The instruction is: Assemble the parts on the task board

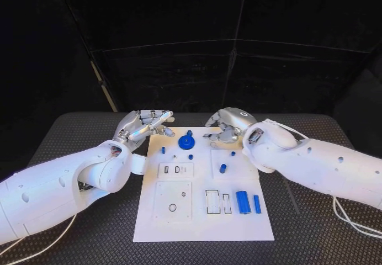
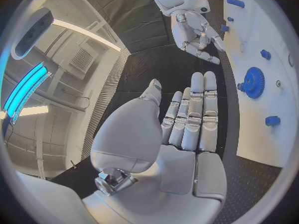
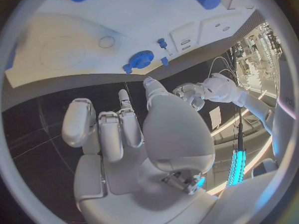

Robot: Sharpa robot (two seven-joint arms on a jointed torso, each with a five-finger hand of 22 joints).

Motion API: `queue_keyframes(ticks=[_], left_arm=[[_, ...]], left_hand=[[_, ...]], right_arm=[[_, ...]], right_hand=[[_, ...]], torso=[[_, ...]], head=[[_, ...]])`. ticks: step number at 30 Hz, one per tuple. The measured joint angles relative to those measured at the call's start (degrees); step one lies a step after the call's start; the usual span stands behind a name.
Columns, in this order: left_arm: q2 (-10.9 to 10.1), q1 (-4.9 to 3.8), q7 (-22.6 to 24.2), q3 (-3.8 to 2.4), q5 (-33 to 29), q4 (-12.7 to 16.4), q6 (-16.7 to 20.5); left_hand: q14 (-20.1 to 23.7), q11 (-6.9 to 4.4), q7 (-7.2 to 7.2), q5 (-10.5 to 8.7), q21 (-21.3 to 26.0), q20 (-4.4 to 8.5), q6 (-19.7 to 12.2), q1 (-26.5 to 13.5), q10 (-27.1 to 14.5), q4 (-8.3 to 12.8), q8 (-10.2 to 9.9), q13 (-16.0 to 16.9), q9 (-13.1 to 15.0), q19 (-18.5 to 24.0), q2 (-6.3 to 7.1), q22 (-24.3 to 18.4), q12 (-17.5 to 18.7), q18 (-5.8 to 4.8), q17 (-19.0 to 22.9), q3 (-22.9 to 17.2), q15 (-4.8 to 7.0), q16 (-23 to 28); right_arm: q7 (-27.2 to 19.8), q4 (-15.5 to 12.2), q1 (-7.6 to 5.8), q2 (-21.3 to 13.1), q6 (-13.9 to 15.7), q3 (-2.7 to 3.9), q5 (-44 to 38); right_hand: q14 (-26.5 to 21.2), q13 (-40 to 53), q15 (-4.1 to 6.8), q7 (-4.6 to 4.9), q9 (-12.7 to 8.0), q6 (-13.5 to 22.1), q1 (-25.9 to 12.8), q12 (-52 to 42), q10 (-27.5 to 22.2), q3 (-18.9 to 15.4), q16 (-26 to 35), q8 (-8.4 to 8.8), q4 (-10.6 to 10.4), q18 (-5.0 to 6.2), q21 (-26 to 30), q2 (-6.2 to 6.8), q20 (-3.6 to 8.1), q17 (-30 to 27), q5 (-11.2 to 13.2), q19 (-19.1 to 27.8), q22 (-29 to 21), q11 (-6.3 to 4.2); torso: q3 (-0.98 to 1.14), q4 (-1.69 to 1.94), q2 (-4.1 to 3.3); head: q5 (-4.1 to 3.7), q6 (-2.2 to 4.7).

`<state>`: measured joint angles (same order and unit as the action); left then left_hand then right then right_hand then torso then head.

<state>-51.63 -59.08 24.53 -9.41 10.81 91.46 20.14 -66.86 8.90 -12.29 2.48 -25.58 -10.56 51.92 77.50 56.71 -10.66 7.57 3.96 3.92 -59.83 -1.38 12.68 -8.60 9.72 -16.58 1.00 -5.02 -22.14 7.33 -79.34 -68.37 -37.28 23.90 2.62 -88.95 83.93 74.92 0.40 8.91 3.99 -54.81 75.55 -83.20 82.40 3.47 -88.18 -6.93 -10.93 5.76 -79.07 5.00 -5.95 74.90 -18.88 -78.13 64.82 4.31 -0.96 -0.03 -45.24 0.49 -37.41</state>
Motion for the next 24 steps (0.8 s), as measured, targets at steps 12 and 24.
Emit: queue_keyframes(ticks=[12, 24], left_arm=[[0.63, 0.01, -0.07, 0.00, 0.00, -0.94, -0.05], [1.40, 0.18, -0.09, 0.01, 0.01, -2.15, -0.18]], left_hand=[[0.00, 0.00, 0.00, 0.00, 0.00, 0.00, 0.00, -0.01, 0.00, 0.00, 0.00, 0.00, 0.00, 0.00, 0.01, 0.00, 0.38, 0.00, -0.05, 0.00, 0.00, 0.00], [0.00, 0.00, 0.00, 0.00, 0.00, 0.00, 0.00, -0.01, 0.00, 0.00, 0.00, 0.00, 0.00, 0.00, 0.01, -0.01, 0.38, 0.00, -0.04, 0.00, 0.00, 0.00]], right_arm=[[-11.29, -2.27, 0.00, -14.83, -2.23, -0.05, 23.51], [-14.17, 2.35, 3.27, -14.72, -4.75, -0.13, 28.63]], right_hand=[[0.00, 0.00, 0.00, 0.16, -0.27, 1.17, 5.74, 0.00, 0.00, -0.06, 0.00, 1.76, 5.79, 0.00, 0.00, 1.66, 0.00, 0.04, 4.27, 0.00, -0.10, 0.00], [0.20, 0.00, -0.21, 0.76, -0.30, 3.49, 5.94, 0.22, 0.00, -0.73, 0.00, 2.96, 6.46, -0.01, 0.01, 1.85, 0.00, 0.03, 4.36, 0.01, 0.04, -0.01]], torso=[[0.47, -0.74, 0.53], [0.87, -0.70, 0.66]], head=[[-1.01, 0.84], [-1.12, 0.86]])
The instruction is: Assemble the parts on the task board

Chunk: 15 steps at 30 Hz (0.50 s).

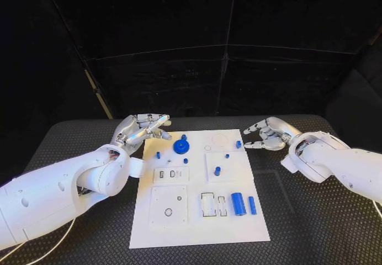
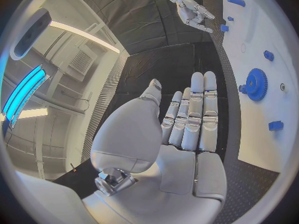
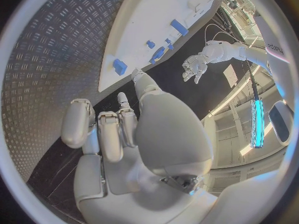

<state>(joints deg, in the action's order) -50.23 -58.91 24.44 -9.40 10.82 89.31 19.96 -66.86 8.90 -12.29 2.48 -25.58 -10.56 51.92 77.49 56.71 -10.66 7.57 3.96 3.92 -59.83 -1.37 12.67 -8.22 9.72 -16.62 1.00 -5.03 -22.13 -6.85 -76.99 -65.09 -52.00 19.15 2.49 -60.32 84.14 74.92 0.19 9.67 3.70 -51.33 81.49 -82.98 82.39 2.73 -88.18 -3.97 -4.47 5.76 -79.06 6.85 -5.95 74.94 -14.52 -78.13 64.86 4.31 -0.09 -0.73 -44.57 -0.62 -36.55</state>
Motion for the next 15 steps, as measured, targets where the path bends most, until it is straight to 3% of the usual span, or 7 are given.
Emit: queue_keyframes(ticks=[15], left_arm=[[0.37, 0.11, -0.01, 0.01, 0.00, -0.50, -0.16]], left_hand=[[0.20, 0.00, 0.00, 0.00, 0.00, 0.00, 0.00, 0.00, 0.00, 0.00, 0.00, 0.00, 0.00, 0.00, 0.00, -0.01, 0.00, 0.00, -0.07, 0.00, -0.20, 0.00]], right_arm=[[-0.47, 4.08, 1.03, 3.19, -1.11, 0.05, -0.89]], right_hand=[[-0.20, 0.00, -0.20, 0.00, 0.16, -0.01, 0.32, 0.00, 0.21, -0.16, 0.00, 0.00, 0.16, 0.01, -0.32, -0.32, -0.20, -0.01, 0.00, -0.20, 0.71, 0.21]], torso=[[-0.17, 0.08, -0.07]], head=[[0.02, -0.52]])
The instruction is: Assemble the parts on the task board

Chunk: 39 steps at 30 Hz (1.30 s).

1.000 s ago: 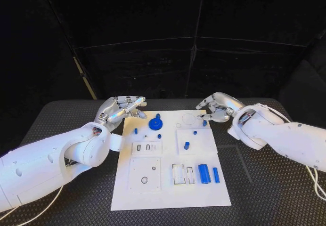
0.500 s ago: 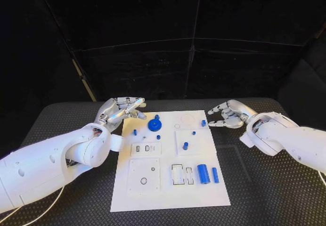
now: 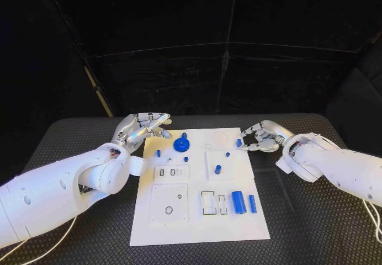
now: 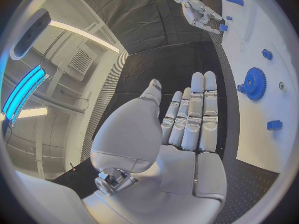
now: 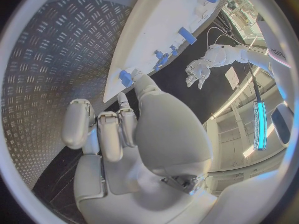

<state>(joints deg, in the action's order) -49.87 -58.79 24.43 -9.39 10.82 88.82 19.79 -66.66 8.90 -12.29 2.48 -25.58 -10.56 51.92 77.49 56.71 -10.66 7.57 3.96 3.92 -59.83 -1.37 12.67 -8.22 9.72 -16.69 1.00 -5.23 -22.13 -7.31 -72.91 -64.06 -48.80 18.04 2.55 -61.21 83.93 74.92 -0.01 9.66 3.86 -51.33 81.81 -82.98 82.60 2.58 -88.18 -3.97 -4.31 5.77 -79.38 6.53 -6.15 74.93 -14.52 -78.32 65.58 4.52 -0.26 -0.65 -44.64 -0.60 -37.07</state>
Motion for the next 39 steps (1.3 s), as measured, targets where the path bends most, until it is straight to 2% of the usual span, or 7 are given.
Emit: queue_keyframes(ticks=[5, 11, 16, 18, 29, 32, 39], left_arm=[[0.02, 0.00, 0.00, 0.00, 0.00, -0.07, -0.05], [0.02, 0.00, -0.02, 0.00, 0.00, -0.14, -0.10], [0.03, 0.01, -0.05, 0.00, 0.00, -0.17, -0.14], [0.03, 0.01, -0.06, 0.00, 0.00, -0.17, -0.16], [-0.01, 0.01, -0.10, 0.00, 0.00, -0.18, -0.31], [-0.02, 0.01, -0.11, 0.00, 0.00, -0.21, -0.35], [-0.03, 0.01, -0.17, 0.00, 0.00, -0.22, -0.47]], left_hand=[[0.00, 0.00, 0.00, 0.00, 0.00, 0.00, 0.00, 0.00, 0.00, 0.00, 0.00, 0.00, 0.00, 0.00, 0.00, 0.00, 0.00, 0.00, 0.00, 0.00, 0.00, 0.00], [0.00, 0.00, 0.00, 0.00, 0.00, 0.00, 0.00, 0.00, 0.00, 0.00, 0.00, 0.00, 0.00, 0.00, 0.00, 0.00, 0.00, 0.00, 0.01, 0.00, 0.00, 0.00], [0.00, 0.00, 0.00, 0.00, 0.00, 0.00, 0.00, 0.00, 0.00, 0.00, 0.00, 0.00, 0.00, 0.00, 0.00, 0.00, 0.00, 0.00, 0.01, 0.00, 0.00, 0.00], [0.00, 0.00, 0.00, 0.00, 0.00, 0.00, 0.00, 0.00, 0.00, 0.00, 0.00, 0.00, 0.00, 0.00, 0.00, 0.00, 0.00, 0.00, 0.01, 0.00, 0.00, 0.00], [0.00, 0.00, 0.00, 0.00, 0.00, 0.00, 0.00, 0.00, 0.00, 0.00, 0.00, 0.00, 0.00, 0.00, 0.00, 0.00, 0.00, 0.00, 0.02, 0.00, 0.00, 0.00], [0.00, 0.00, 0.00, 0.00, 0.00, 0.00, 0.00, 0.00, 0.00, 0.00, 0.00, 0.00, 0.00, 0.00, 0.00, 0.00, 0.00, 0.00, 0.02, 0.00, 0.00, 0.00], [0.00, 0.00, 0.00, 0.00, 0.00, 0.00, 0.00, 0.00, 0.00, 0.00, 0.00, 0.00, 0.00, 0.00, 0.00, 0.00, 0.00, 0.00, 0.02, 0.00, 0.00, 0.00]], right_arm=[[-0.04, 0.81, 0.04, 0.41, 0.10, 0.00, -0.30], [-0.05, 1.52, 0.06, 1.05, 0.14, 0.00, -0.44], [-0.05, 1.94, 0.06, 1.68, 0.04, 0.01, -0.48], [-0.04, 2.17, 0.06, 1.90, -0.03, 0.01, -0.49], [0.17, 2.86, 0.07, 2.92, -0.87, 0.01, -0.61], [0.22, 2.98, 0.08, 3.11, -1.01, 0.01, -0.64], [0.36, 3.21, 0.08, 3.42, -1.18, 0.01, -0.69]], right_hand=[[0.00, 0.00, 0.00, 0.00, 0.03, 0.00, -0.05, 0.00, 0.00, 0.00, 0.00, 0.00, 0.00, -0.01, 0.00, -0.05, 0.00, 0.00, 0.00, 0.00, 0.00, 0.00], [0.00, 0.00, 0.00, 0.19, 0.27, -0.88, -0.22, -0.26, 0.21, 0.00, 0.00, -0.71, 0.00, -0.01, 0.00, -1.03, 0.00, 0.00, 0.00, 0.00, 0.18, 0.21], [0.00, 0.00, 0.00, -0.31, 0.47, -3.43, 1.13, -0.67, 0.53, 1.02, 0.00, -1.80, 1.36, 0.00, -0.23, -2.81, 0.00, -0.01, 3.06, 0.00, 0.51, -0.12], [0.00, 0.01, 0.00, -0.41, 0.47, -3.92, 1.34, -0.67, 0.57, 1.36, 0.00, -1.97, 1.84, 0.00, -0.45, -3.02, 0.00, -0.01, 3.51, 0.00, 0.70, -0.16], [0.00, 0.01, 0.00, -0.42, 0.46, -4.32, 1.34, -0.89, 0.73, 1.74, 0.00, -1.97, 2.21, -0.03, -0.48, -3.02, 0.00, -0.01, 3.51, 0.00, 0.85, -0.32], [0.00, 0.00, 0.00, -0.42, 0.46, -4.32, 1.34, -0.89, 0.73, 1.74, 0.00, -1.97, 2.21, -0.93, -0.48, -3.02, 0.00, -0.01, 3.51, 0.00, 0.84, -0.32], [0.00, 0.01, 0.00, -0.62, 0.46, -4.52, 1.58, -0.89, 0.94, 1.74, 0.00, -1.97, 2.21, -0.92, -0.48, -3.25, 0.22, -0.02, 3.51, -0.22, 0.94, -0.12]], torso=[[-0.01, -0.03, 0.00], [-0.01, -0.03, 0.05], [-0.01, -0.03, 0.07], [-0.01, -0.03, 0.08], [-0.01, -0.03, 0.08], [0.01, -0.03, 0.08], [0.03, -0.03, 0.08]], head=[[-0.03, -0.07], [-0.09, -0.15], [-0.10, -0.18], [-0.16, -0.19], [-0.20, -0.38], [-0.10, -0.41], [-0.14, -0.63]])
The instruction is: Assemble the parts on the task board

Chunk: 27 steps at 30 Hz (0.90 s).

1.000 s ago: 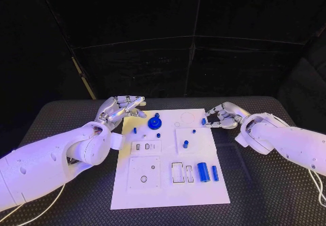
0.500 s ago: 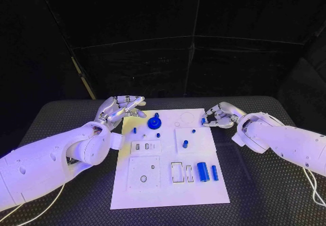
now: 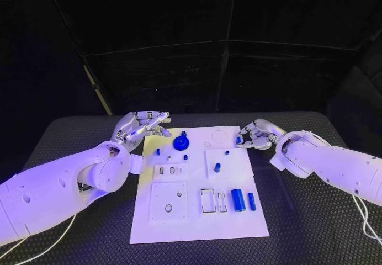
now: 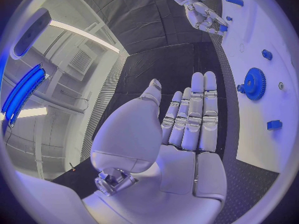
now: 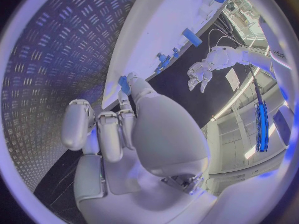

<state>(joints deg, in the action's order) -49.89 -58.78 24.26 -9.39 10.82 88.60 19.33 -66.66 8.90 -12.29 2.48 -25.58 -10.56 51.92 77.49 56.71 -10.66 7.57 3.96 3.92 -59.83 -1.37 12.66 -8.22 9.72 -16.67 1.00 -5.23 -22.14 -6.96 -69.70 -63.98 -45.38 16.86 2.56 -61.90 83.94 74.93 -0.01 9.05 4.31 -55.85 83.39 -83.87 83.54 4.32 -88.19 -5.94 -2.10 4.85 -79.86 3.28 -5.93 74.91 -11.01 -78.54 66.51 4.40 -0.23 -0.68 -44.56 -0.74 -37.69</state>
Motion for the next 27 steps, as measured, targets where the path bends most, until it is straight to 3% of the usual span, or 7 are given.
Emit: queue_keyframes(ticks=[4, 7, 14, 27], left_arm=[[0.00, 0.00, -0.04, 0.00, 0.00, 0.00, -0.07], [0.00, 0.00, -0.08, 0.00, 0.00, 0.00, -0.10], [-0.03, 0.00, -0.13, 0.00, 0.00, -0.02, -0.17], [-0.08, 0.00, -0.19, 0.00, 0.00, -0.13, -0.24]], left_hand=[[0.00, 0.00, 0.00, 0.00, 0.00, 0.00, 0.00, 0.00, 0.00, 0.00, 0.00, 0.00, 0.00, 0.00, 0.00, 0.00, 0.00, 0.00, -0.05, 0.00, 0.00, 0.00], [0.00, 0.00, 0.00, 0.00, 0.00, 0.00, 0.00, 0.00, 0.00, 0.00, 0.00, 0.00, 0.00, 0.00, 0.00, 0.00, 0.00, 0.00, -0.05, 0.00, 0.00, 0.00], [0.22, 0.00, 0.00, 0.00, 0.00, 0.00, 0.00, -0.24, 0.00, 0.00, 0.00, 0.00, 0.00, 0.00, -0.24, 0.06, 0.00, 0.01, -0.10, 0.00, 0.22, 0.00], [0.21, 0.00, 0.00, 0.00, 0.00, 0.00, 0.00, -0.24, 0.00, 0.00, 0.00, 0.00, 0.00, 0.00, -0.24, 0.05, 0.00, 0.01, -0.10, 0.00, 0.21, 0.00]], right_arm=[[0.10, 0.20, 0.00, 0.10, -0.04, 0.00, -0.02], [0.21, 0.32, 0.01, 0.13, -0.04, 0.00, -0.09], [0.33, 0.65, 0.01, 0.23, 0.03, 0.03, -0.26], [0.28, -0.77, 0.01, 0.12, 2.21, 0.00, -0.37]], right_hand=[[0.00, 0.01, 0.00, -0.17, 0.00, -1.30, -0.40, -0.21, 0.21, 0.48, 0.00, -0.50, 0.48, 0.00, 0.00, -0.39, 0.00, 0.00, 0.22, 0.00, 0.13, -0.21], [0.02, 0.01, 0.02, -0.64, 0.14, -2.89, -0.51, -0.21, 0.51, 1.17, -0.02, -1.06, 0.75, 0.00, -0.22, -1.44, 0.22, 0.00, 0.43, -0.22, 0.27, -0.51], [0.02, -0.01, 1.28, -1.98, 0.18, -6.24, -0.92, -0.38, 0.40, 2.85, -0.22, -2.56, 1.49, 0.01, -0.22, -1.97, 0.64, 0.00, 1.07, -0.60, 0.44, -1.87], [-0.01, -0.01, 2.07, -1.75, 0.18, -6.85, -1.96, -0.67, 0.39, 3.95, -0.22, -3.42, 1.88, 0.02, -0.67, -3.33, 1.84, -0.01, 1.50, -1.01, 1.31, -2.67]], torso=[[0.02, 0.00, 0.00], [0.02, -0.01, 0.00], [0.03, -0.02, 0.00], [0.07, -0.07, 0.03]], head=[[-0.10, -0.03], [-0.10, -0.09], [0.00, -0.27], [0.05, -0.44]])
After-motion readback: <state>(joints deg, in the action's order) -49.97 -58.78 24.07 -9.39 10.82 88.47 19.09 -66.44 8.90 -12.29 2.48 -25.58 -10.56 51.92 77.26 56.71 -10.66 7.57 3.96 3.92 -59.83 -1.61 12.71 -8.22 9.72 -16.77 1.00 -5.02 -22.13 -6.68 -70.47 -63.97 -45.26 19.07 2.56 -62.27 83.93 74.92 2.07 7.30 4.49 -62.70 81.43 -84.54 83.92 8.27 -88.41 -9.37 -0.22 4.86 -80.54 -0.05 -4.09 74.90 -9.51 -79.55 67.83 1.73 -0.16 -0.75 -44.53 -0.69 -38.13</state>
